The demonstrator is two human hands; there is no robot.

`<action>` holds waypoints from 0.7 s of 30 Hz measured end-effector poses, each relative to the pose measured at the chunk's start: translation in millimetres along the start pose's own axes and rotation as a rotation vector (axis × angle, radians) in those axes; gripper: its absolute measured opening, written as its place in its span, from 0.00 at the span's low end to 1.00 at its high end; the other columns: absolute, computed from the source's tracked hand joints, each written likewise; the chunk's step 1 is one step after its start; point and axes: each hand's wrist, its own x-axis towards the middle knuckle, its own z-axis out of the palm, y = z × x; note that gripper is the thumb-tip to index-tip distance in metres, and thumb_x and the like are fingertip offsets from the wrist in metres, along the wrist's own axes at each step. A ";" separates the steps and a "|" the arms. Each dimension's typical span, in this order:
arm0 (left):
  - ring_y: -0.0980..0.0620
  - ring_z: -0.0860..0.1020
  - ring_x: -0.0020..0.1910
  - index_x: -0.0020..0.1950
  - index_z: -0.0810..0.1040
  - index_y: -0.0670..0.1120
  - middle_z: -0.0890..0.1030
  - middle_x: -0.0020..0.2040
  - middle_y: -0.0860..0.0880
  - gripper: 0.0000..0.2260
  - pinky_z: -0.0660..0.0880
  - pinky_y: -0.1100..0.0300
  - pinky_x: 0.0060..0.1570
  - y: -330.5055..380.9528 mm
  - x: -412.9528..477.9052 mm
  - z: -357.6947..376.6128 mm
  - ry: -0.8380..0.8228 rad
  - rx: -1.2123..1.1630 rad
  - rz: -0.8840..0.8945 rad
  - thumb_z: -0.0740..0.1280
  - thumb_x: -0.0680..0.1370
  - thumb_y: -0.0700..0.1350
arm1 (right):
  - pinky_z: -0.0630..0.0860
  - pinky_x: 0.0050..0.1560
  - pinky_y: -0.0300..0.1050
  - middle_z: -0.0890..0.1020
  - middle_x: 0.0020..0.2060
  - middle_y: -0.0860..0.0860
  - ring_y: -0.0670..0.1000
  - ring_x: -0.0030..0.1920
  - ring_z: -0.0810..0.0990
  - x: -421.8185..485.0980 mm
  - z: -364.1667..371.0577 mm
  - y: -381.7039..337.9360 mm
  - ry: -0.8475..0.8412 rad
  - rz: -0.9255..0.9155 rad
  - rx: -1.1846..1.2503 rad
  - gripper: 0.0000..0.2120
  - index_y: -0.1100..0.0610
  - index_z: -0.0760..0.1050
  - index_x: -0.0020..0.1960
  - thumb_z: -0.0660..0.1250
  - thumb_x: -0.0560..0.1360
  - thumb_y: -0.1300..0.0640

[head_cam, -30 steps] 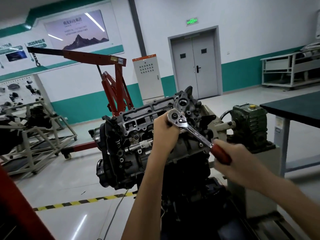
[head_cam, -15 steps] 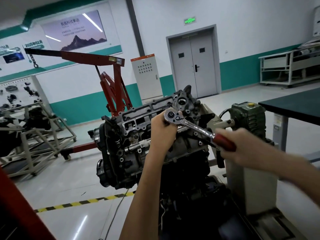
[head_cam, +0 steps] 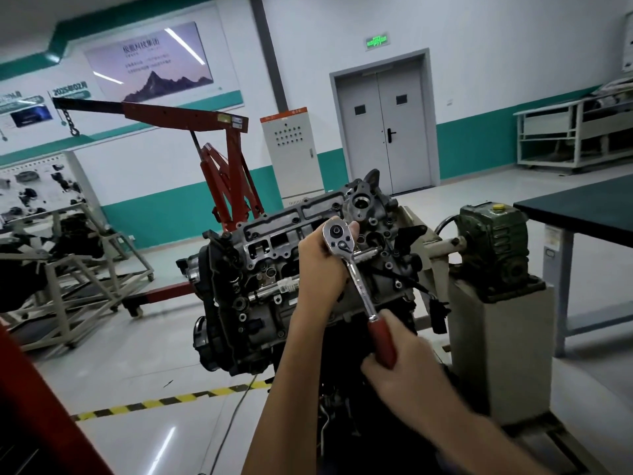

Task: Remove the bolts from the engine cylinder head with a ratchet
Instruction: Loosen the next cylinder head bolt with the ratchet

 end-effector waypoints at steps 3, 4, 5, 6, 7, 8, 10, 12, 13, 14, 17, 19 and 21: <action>0.60 0.63 0.29 0.27 0.64 0.54 0.66 0.25 0.59 0.22 0.63 0.66 0.32 1.3 2.8 1.5 -0.038 0.010 0.002 0.68 0.78 0.40 | 0.73 0.26 0.40 0.73 0.27 0.51 0.44 0.24 0.71 19.8 -71.6 4.1 -0.149 -0.115 -0.281 0.12 0.52 0.72 0.45 0.68 0.68 0.66; 0.60 0.62 0.28 0.28 0.64 0.55 0.66 0.25 0.59 0.22 0.62 0.65 0.31 1.3 3.9 1.7 -0.040 0.019 0.005 0.67 0.77 0.39 | 0.73 0.26 0.39 0.74 0.28 0.51 0.46 0.24 0.73 30.0 -91.6 0.6 -0.177 -0.154 -0.386 0.16 0.47 0.70 0.41 0.68 0.68 0.67; 0.60 0.61 0.28 0.28 0.64 0.54 0.66 0.24 0.59 0.22 0.61 0.65 0.31 1.0 4.4 1.8 -0.034 0.023 0.008 0.67 0.77 0.37 | 0.74 0.27 0.38 0.75 0.29 0.50 0.46 0.25 0.74 39.5 -106.1 -2.2 -0.188 -0.186 -0.460 0.18 0.45 0.68 0.40 0.68 0.69 0.67; 0.60 0.61 0.28 0.28 0.65 0.54 0.66 0.24 0.59 0.22 0.60 0.65 0.31 0.6 4.7 2.1 -0.020 0.017 0.008 0.67 0.77 0.37 | 0.74 0.28 0.36 0.75 0.29 0.50 0.46 0.25 0.74 46.2 -113.9 -3.7 -0.182 -0.207 -0.492 0.18 0.45 0.68 0.40 0.69 0.69 0.67; 0.61 0.61 0.28 0.28 0.65 0.54 0.67 0.24 0.59 0.22 0.60 0.66 0.30 0.3 4.2 2.4 -0.007 0.009 0.008 0.67 0.77 0.36 | 0.75 0.29 0.37 0.75 0.29 0.50 0.47 0.26 0.74 48.3 -113.8 -3.3 -0.168 -0.211 -0.502 0.16 0.47 0.69 0.41 0.69 0.69 0.66; 0.61 0.62 0.28 0.28 0.66 0.55 0.67 0.24 0.59 0.22 0.61 0.67 0.30 -0.1 3.2 2.6 0.001 0.001 0.009 0.67 0.77 0.36 | 0.75 0.29 0.39 0.75 0.29 0.50 0.47 0.25 0.74 44.9 -106.7 -1.2 -0.146 -0.196 -0.483 0.14 0.48 0.69 0.42 0.69 0.69 0.65; 0.62 0.64 0.28 0.28 0.66 0.54 0.68 0.25 0.59 0.21 0.63 0.68 0.30 -2.0 0.8 3.3 0.011 -0.015 0.013 0.67 0.77 0.37 | 0.70 0.27 0.35 0.72 0.26 0.49 0.45 0.23 0.70 24.8 -72.2 6.7 -0.041 -0.150 -0.315 0.16 0.47 0.68 0.40 0.69 0.68 0.65; 0.60 0.65 0.29 0.29 0.67 0.51 0.68 0.26 0.59 0.19 0.65 0.66 0.32 -2.0 -0.9 5.0 0.025 -0.032 0.009 0.68 0.78 0.40 | 0.64 0.24 0.28 0.69 0.24 0.47 0.42 0.22 0.69 2.4 -23.5 5.6 0.086 -0.090 -0.094 0.14 0.49 0.68 0.38 0.69 0.67 0.66; 0.59 0.64 0.30 0.30 0.66 0.50 0.67 0.26 0.59 0.19 0.65 0.65 0.33 -1.2 -1.3 5.5 0.025 -0.035 0.004 0.68 0.78 0.41 | 0.63 0.24 0.28 0.70 0.25 0.47 0.42 0.22 0.69 -4.0 -0.6 1.9 0.116 -0.045 0.014 0.12 0.51 0.68 0.40 0.68 0.67 0.65; 0.58 0.63 0.30 0.30 0.65 0.51 0.65 0.27 0.59 0.19 0.64 0.65 0.33 -0.5 -1.5 5.5 0.023 -0.037 0.003 0.68 0.78 0.42 | 0.64 0.24 0.28 0.71 0.27 0.49 0.42 0.22 0.70 -6.2 19.5 -3.7 0.123 -0.006 0.112 0.11 0.52 0.69 0.42 0.68 0.68 0.65; 0.60 0.60 0.29 0.29 0.62 0.56 0.64 0.26 0.59 0.22 0.60 0.67 0.30 0.8 -0.9 3.5 0.017 -0.029 0.026 0.68 0.78 0.40 | 0.67 0.24 0.31 0.71 0.27 0.50 0.43 0.22 0.70 -5.0 39.4 -11.0 0.099 0.000 0.242 0.12 0.49 0.68 0.42 0.66 0.69 0.65; 0.60 0.61 0.29 0.29 0.63 0.53 0.65 0.26 0.59 0.21 0.61 0.67 0.31 1.2 -0.4 3.2 0.012 -0.021 0.022 0.68 0.78 0.41 | 0.65 0.24 0.29 0.70 0.26 0.48 0.42 0.23 0.70 -2.1 13.0 -5.2 0.047 -0.026 0.102 0.13 0.51 0.68 0.45 0.67 0.68 0.65; 0.60 0.62 0.29 0.29 0.63 0.52 0.66 0.25 0.59 0.21 0.62 0.67 0.31 1.7 0.4 2.6 -0.001 -0.017 0.004 0.67 0.78 0.41 | 0.65 0.25 0.30 0.70 0.26 0.48 0.42 0.23 0.69 5.6 -29.9 4.4 -0.060 -0.066 -0.093 0.12 0.54 0.70 0.46 0.68 0.67 0.65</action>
